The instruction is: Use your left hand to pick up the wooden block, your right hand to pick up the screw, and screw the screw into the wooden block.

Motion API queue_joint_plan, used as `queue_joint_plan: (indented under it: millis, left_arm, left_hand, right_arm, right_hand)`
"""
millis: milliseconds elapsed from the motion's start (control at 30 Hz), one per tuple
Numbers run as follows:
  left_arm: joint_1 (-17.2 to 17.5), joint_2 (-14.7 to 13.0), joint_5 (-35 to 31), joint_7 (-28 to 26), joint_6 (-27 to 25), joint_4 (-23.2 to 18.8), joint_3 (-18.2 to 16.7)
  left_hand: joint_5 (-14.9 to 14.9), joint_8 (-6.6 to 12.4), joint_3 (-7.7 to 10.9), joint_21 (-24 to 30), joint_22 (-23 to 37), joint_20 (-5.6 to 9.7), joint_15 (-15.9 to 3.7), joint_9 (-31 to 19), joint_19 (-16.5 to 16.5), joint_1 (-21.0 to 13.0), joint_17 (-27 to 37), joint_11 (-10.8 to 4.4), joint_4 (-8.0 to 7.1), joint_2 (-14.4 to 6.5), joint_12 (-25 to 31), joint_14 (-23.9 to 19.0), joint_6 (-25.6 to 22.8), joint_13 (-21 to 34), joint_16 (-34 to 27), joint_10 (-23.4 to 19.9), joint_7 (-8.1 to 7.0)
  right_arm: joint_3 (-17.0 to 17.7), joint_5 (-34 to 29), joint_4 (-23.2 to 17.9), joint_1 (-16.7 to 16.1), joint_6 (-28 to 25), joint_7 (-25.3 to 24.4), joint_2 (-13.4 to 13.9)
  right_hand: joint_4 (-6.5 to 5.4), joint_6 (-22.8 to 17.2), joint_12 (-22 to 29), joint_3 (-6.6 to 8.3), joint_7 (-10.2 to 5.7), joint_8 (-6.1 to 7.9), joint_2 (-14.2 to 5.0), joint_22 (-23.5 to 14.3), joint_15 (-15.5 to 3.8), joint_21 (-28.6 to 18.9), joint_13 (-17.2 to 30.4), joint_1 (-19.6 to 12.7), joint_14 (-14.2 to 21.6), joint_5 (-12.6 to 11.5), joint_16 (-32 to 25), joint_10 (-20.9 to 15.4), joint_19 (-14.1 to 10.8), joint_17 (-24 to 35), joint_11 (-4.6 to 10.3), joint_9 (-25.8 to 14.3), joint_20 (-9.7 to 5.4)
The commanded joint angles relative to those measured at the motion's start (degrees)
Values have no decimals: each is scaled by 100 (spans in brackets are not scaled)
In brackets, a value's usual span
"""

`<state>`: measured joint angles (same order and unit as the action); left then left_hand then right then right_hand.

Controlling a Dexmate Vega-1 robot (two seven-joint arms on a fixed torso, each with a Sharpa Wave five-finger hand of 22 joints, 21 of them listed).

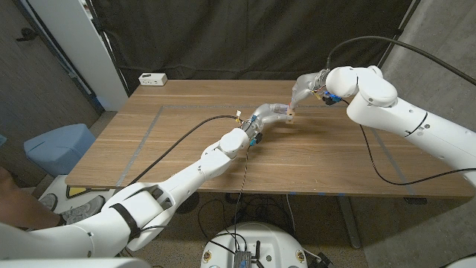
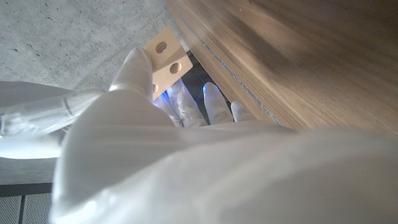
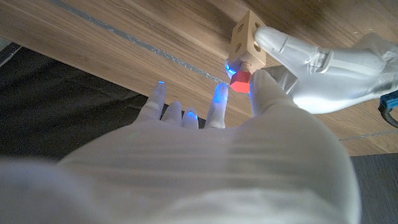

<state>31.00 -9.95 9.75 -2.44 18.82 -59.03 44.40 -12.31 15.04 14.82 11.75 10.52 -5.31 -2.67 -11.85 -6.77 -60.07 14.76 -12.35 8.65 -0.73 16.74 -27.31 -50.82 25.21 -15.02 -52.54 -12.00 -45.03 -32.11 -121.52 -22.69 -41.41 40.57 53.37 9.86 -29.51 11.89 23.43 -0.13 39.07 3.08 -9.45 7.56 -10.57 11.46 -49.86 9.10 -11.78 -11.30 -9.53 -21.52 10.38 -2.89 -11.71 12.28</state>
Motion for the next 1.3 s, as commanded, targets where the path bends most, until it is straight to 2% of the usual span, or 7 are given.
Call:
queue_joint_plan:
  millis: [33,467,700,1300]
  left_arm:
    - [14,-6,4,3,-10,-26,-5]
    - [22,1,3,-14,-46,-34,-1]
    - [-8,31,10,10,-28,27,10]
    - [-41,52,36,51,-6,104,10]
  left_hand:
    - [-21,31,36,45,27,-61,-593,-19,-14,203,30,-39,-13,-391,45,-50,-359,979,34,-97,19]
    - [-24,33,41,45,27,-65,-587,-19,-14,197,30,-40,-9,-391,38,-50,-366,980,40,-98,29]
    - [-25,31,42,46,27,-60,-580,-20,-15,202,31,-39,-13,-394,30,-51,-362,976,41,-94,28]
    - [-33,29,54,46,27,-70,-580,-20,-14,190,32,-40,-7,-403,29,-53,-357,985,46,-99,25]
  right_arm:
    - [27,-1,20,-34,6,-39,-32]
    - [60,71,70,-74,26,-148,-54]
    - [82,96,64,-114,20,-238,-45]
    - [54,113,88,-118,-40,-349,-69]
  right_hand:
    - [-7,-103,29,36,-14,48,5,-28,-3,-40,17,-60,62,17,-30,-80,-49,14,3,-17,-5]
    - [-60,-338,45,59,-22,116,-15,-28,-15,-45,16,-35,140,28,-46,-207,-93,21,18,-28,-8]
    - [-68,-564,54,77,-55,199,-39,-27,-37,-53,15,-44,201,28,-55,-305,-144,19,37,-45,-15]
    - [-83,-842,67,99,-94,366,-80,-26,-101,-63,14,-51,326,34,-80,-488,-243,26,55,-145,-17]
